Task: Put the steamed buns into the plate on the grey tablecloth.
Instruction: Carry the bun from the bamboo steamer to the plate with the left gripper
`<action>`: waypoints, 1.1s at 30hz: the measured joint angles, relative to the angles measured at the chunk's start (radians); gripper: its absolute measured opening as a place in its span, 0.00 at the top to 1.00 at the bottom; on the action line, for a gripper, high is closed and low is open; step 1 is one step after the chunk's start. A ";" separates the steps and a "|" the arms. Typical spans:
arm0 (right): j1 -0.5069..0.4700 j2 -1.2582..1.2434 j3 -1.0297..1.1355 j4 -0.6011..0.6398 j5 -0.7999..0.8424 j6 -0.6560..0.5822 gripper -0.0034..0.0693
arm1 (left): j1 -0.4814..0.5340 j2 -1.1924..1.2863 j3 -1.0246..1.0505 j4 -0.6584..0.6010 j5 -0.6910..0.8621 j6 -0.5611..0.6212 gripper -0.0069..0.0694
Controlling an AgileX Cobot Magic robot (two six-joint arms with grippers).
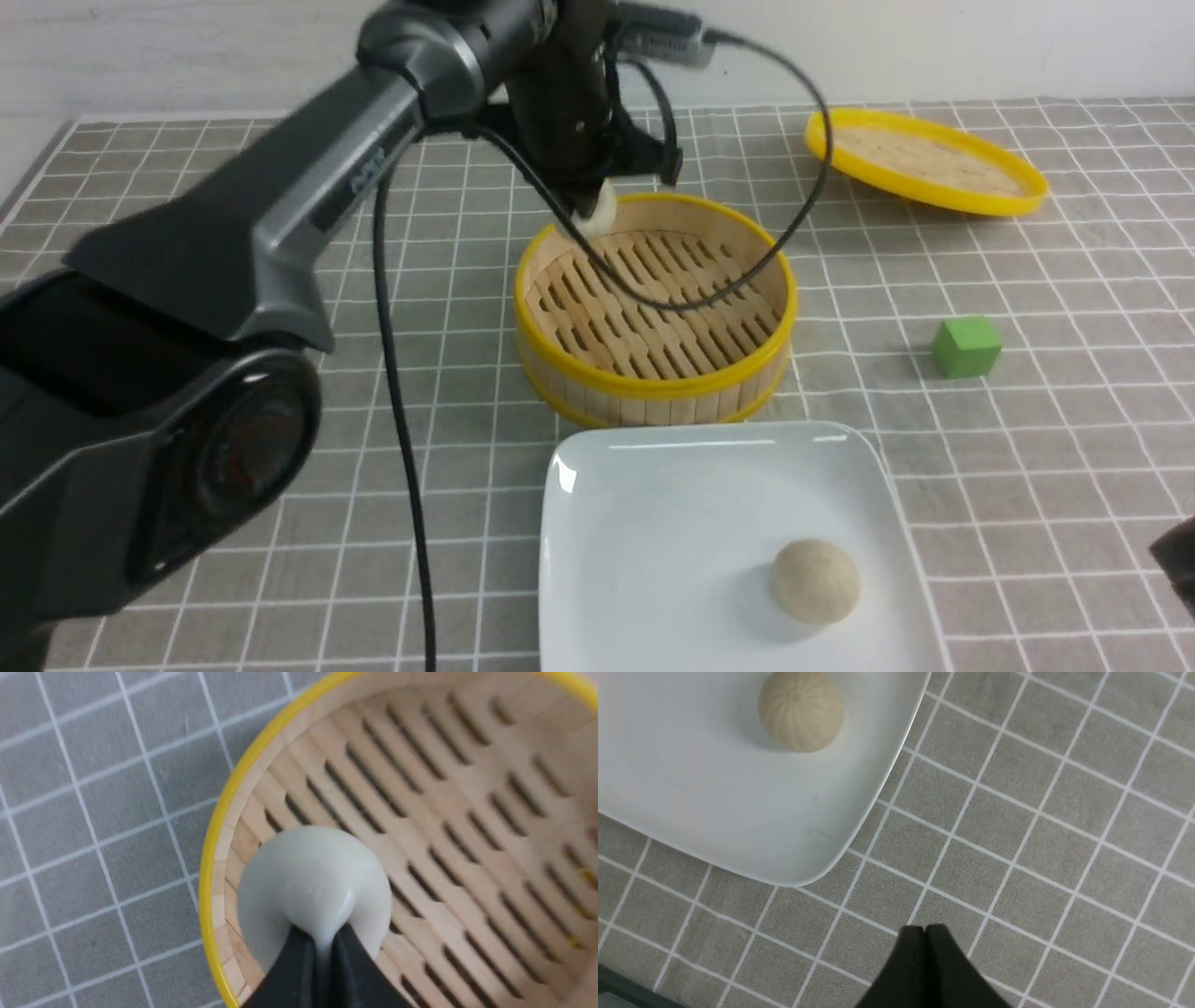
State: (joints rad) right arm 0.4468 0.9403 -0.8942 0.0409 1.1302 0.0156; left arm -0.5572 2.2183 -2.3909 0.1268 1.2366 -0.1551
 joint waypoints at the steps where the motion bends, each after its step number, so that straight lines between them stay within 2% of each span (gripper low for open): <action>1: 0.000 -0.005 0.000 -0.004 0.000 0.000 0.96 | -0.003 0.000 -0.001 -0.003 0.000 0.000 0.88; 5: 0.000 -0.102 0.000 -0.056 0.009 -0.001 0.96 | -0.064 -0.183 0.077 -0.063 -0.001 0.000 0.88; 9: 0.000 -0.163 0.000 -0.073 0.027 0.000 0.96 | -0.122 -0.330 0.333 -0.118 -0.001 0.000 0.88; 10: 0.000 -0.185 0.000 -0.073 0.031 0.000 0.96 | -0.144 -0.380 0.480 -0.133 -0.001 -0.009 0.88; 13: 0.000 -0.206 0.000 -0.075 0.031 0.001 0.96 | -0.187 -0.422 0.700 -0.150 -0.001 -0.060 0.88; 16: 0.000 -0.209 0.000 -0.075 0.028 0.001 0.95 | -0.232 -0.414 0.896 -0.159 -0.109 -0.130 0.88; 21: 0.000 -0.230 0.000 -0.075 0.026 0.001 0.95 | -0.253 -0.368 0.993 -0.160 -0.296 -0.224 0.85; 25: 0.000 -0.317 0.000 -0.082 0.056 0.001 0.95 | -0.253 -0.336 0.994 -0.149 -0.332 -0.252 0.77; 31: 0.000 -0.491 0.000 -0.110 0.127 0.083 0.95 | -0.253 -0.321 0.995 -0.113 -0.348 -0.259 0.55; 32: 0.000 -0.549 0.000 -0.112 0.127 0.128 0.95 | -0.253 -0.321 0.994 -0.113 -0.355 -0.259 0.48; 33: 0.000 -0.563 0.000 -0.113 0.127 0.133 0.95 | -0.253 -0.321 0.994 -0.113 -0.355 -0.259 0.48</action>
State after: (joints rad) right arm 0.4468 0.3773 -0.8942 -0.0718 1.2574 0.1484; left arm -0.8100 1.8973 -1.3969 0.0139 0.8813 -0.4143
